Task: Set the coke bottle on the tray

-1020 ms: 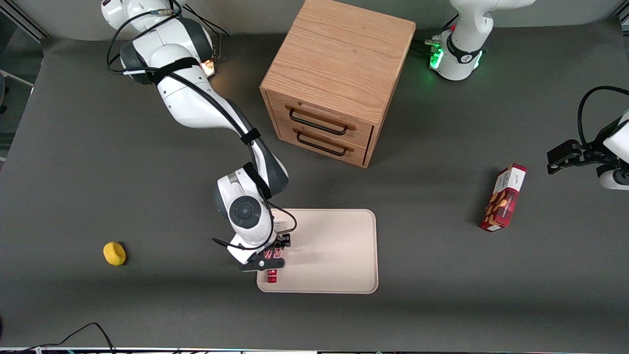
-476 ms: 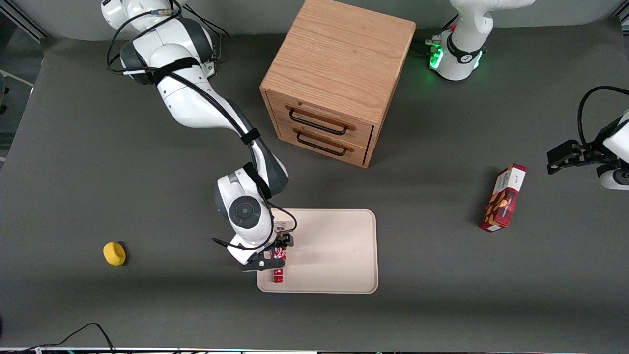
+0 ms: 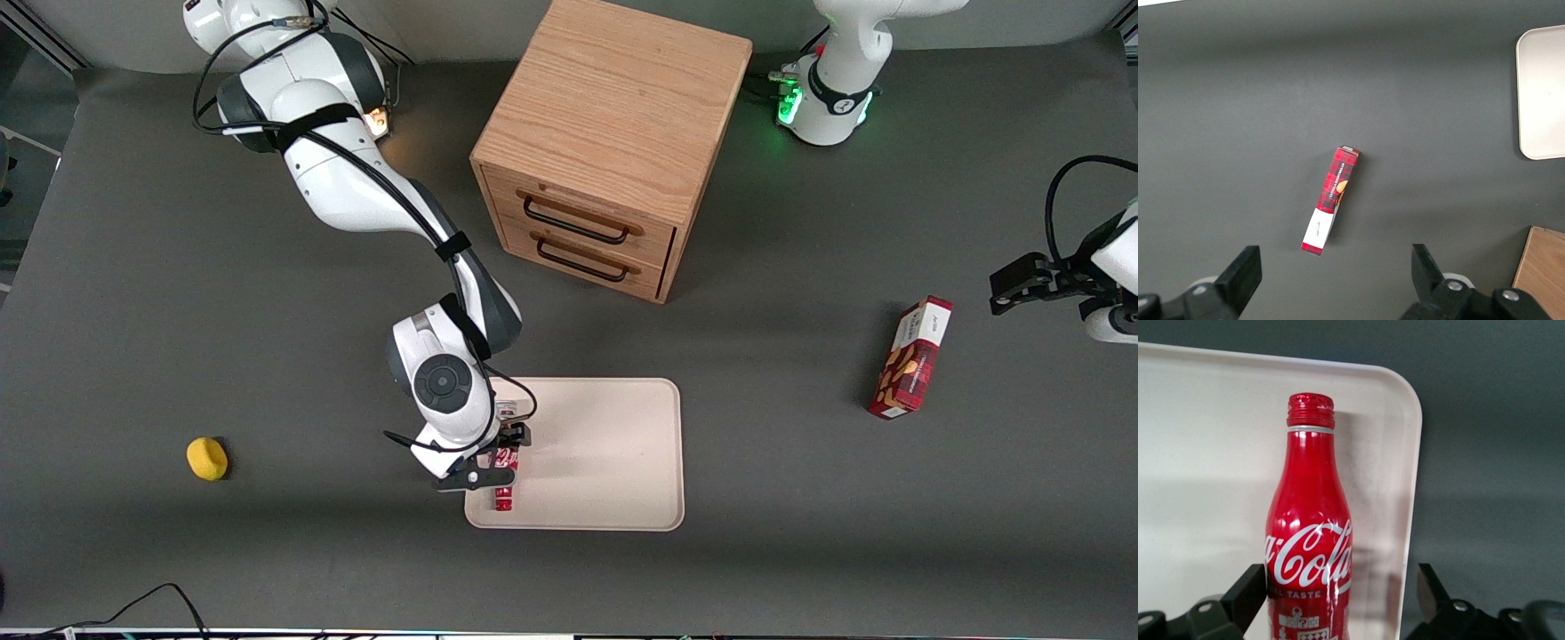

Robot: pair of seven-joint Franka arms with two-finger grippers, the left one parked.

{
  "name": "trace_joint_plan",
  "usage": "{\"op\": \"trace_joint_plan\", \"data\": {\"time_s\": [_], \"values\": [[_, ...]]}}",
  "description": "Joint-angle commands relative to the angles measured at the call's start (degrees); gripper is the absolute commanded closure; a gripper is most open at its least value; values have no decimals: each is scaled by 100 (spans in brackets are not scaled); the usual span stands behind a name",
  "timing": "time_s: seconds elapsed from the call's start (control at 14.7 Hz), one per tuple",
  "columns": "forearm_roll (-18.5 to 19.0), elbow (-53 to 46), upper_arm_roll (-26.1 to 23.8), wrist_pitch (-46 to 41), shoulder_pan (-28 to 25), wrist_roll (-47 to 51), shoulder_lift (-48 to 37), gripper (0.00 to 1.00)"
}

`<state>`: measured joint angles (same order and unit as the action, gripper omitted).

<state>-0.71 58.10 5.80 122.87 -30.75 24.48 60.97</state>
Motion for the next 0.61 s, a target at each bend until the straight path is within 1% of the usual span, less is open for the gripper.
{"op": "trace_joint_plan", "data": {"time_s": [0.0,0.41,0.54], "values": [[1,-150,53,17,-19,57,55,0],[1,-150,53,-35,-1,48,2,0],[-17,-150,44,-262,8,39,-120,0]]}}
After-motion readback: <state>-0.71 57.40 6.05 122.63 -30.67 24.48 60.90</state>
